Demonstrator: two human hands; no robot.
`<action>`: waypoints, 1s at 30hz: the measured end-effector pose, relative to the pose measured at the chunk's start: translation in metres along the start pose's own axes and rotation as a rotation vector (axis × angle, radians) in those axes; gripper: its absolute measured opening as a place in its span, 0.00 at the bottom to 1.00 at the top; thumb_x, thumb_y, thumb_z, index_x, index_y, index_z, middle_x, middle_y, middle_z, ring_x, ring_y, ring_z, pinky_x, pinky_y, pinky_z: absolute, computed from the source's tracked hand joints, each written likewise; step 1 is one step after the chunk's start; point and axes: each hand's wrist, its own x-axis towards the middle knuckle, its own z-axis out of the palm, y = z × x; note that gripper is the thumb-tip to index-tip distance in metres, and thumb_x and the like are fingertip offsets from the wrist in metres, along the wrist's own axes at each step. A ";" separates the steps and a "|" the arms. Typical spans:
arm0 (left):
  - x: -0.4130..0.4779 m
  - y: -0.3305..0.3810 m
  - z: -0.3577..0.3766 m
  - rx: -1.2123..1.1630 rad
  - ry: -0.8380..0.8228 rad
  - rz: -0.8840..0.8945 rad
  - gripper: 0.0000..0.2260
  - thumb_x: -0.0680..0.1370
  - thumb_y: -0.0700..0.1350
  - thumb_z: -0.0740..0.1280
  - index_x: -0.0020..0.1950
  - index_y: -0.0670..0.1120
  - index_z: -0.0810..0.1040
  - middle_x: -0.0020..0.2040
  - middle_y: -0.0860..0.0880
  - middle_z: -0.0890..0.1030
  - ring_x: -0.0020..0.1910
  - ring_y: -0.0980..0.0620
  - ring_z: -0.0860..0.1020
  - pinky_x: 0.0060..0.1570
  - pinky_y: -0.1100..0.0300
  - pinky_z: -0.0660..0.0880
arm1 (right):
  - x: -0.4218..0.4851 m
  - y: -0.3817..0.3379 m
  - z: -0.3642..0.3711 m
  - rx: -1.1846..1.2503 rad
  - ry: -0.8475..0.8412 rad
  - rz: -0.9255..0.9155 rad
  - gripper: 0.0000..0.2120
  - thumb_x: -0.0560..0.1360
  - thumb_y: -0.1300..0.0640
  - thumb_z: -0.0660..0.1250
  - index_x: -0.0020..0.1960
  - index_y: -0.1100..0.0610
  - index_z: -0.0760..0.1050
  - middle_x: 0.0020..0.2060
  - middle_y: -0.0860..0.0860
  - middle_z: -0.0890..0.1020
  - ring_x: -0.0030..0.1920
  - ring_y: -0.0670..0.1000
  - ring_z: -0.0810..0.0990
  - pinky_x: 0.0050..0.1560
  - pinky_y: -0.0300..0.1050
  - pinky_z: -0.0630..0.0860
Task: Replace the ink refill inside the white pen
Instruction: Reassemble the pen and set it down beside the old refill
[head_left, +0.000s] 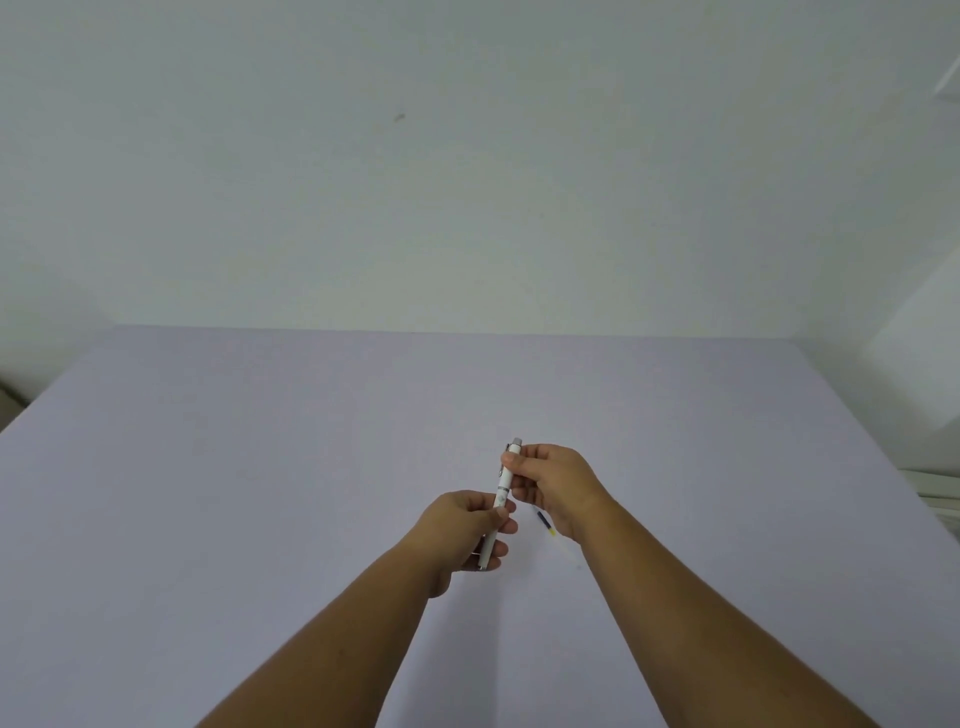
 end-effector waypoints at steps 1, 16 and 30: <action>0.002 -0.001 0.000 -0.007 0.006 -0.008 0.06 0.79 0.42 0.63 0.50 0.45 0.80 0.44 0.46 0.83 0.36 0.50 0.80 0.39 0.58 0.81 | 0.002 0.001 0.000 -0.008 0.005 -0.001 0.06 0.73 0.56 0.70 0.43 0.59 0.81 0.37 0.54 0.83 0.34 0.49 0.79 0.39 0.40 0.79; 0.073 -0.058 0.008 0.183 0.366 -0.095 0.05 0.72 0.44 0.71 0.46 0.47 0.79 0.40 0.50 0.80 0.40 0.50 0.78 0.49 0.53 0.80 | 0.028 0.088 -0.042 -0.987 0.245 0.109 0.10 0.71 0.60 0.62 0.52 0.57 0.76 0.51 0.56 0.79 0.49 0.56 0.78 0.45 0.42 0.72; 0.094 -0.072 0.010 0.266 0.447 -0.103 0.06 0.71 0.45 0.73 0.45 0.49 0.78 0.39 0.53 0.80 0.36 0.55 0.77 0.31 0.65 0.71 | 0.038 0.101 -0.012 -0.847 0.280 0.053 0.08 0.73 0.62 0.61 0.51 0.59 0.74 0.48 0.55 0.80 0.46 0.54 0.78 0.43 0.43 0.74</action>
